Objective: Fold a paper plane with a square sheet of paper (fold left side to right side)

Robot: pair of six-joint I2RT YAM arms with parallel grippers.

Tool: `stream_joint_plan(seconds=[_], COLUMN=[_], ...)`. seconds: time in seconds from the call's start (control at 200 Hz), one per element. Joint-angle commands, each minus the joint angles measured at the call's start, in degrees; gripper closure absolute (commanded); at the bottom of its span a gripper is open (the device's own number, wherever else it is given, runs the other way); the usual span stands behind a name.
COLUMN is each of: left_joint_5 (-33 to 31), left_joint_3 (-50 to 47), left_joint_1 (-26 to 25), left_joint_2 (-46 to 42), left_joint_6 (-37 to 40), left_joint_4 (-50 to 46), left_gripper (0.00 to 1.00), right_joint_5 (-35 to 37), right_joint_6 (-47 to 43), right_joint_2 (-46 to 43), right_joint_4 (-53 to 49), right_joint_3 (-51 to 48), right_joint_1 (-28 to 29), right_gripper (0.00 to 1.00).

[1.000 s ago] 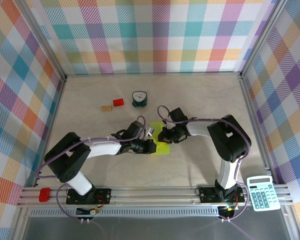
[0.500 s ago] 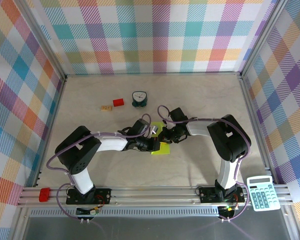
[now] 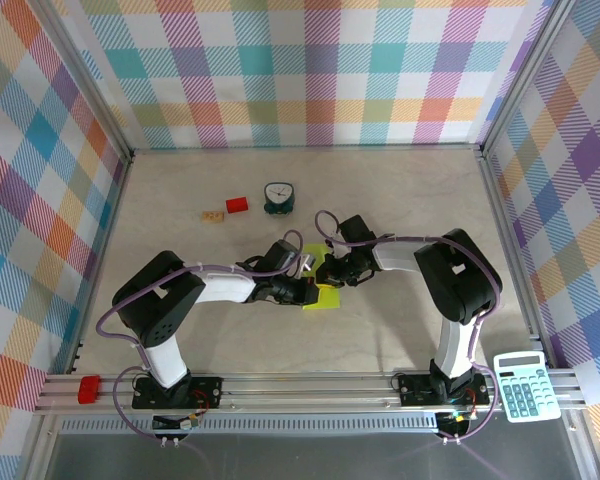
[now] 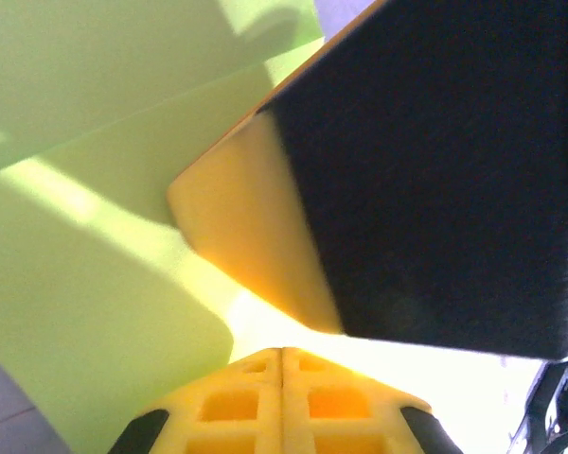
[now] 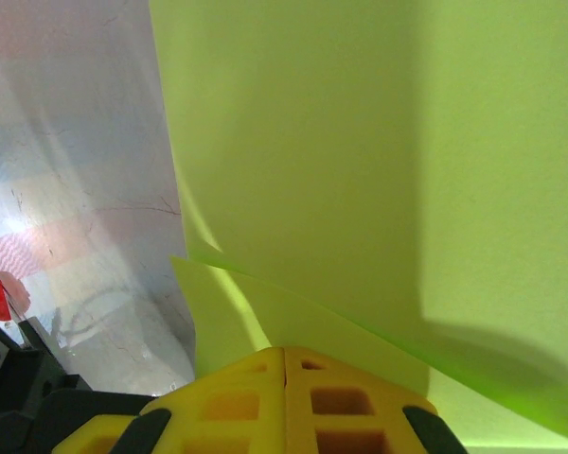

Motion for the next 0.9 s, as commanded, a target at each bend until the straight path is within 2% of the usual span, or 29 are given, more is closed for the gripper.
stream_joint_plan(seconds=[0.0, 0.89], left_joint_5=[-0.33, -0.02], left_joint_3=[-1.81, -10.25], left_joint_1=[0.25, 0.22], left_joint_2=[0.70, -4.22], left_joint_6=[0.58, -0.47], left_joint_4=[0.69, 2.80], left_gripper=[1.00, 1.00], right_joint_5=[5.55, 4.45], right_joint_6=[-1.59, -3.32], right_joint_2=[2.97, 3.50], right_joint_4=[-6.04, -7.34], right_joint_3=[-0.94, -0.69], right_joint_1=[0.27, -1.89], right_gripper=[1.00, 1.00])
